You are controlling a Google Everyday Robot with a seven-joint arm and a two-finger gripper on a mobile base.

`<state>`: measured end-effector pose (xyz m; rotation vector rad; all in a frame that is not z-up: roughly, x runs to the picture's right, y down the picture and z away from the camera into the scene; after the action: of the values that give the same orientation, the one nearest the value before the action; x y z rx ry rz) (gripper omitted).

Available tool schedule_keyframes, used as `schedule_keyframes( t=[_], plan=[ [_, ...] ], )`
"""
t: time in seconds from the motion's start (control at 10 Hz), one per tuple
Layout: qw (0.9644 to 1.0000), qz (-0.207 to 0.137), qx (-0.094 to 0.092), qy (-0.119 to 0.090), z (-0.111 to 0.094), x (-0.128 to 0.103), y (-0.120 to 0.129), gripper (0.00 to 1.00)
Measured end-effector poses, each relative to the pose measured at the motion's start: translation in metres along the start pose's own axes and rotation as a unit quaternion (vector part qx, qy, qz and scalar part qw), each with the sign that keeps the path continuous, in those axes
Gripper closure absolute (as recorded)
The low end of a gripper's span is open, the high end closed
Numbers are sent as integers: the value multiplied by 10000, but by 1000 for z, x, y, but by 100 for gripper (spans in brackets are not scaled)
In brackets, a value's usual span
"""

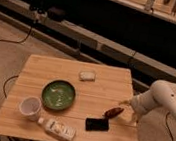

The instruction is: Place the pepper on the white sponge

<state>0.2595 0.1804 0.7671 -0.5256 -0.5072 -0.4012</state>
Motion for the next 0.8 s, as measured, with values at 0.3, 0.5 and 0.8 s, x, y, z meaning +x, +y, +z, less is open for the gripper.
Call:
schedule_keyframes(
  t=[0.3, 0.5, 0.8],
  plan=[
    [9999, 75, -53, -65, 25, 26, -9, 35],
    [9999, 104, -90, -105, 38, 33, -17, 35],
    [9995, 217, -170, -183, 57, 39, -28, 35]
  ],
)
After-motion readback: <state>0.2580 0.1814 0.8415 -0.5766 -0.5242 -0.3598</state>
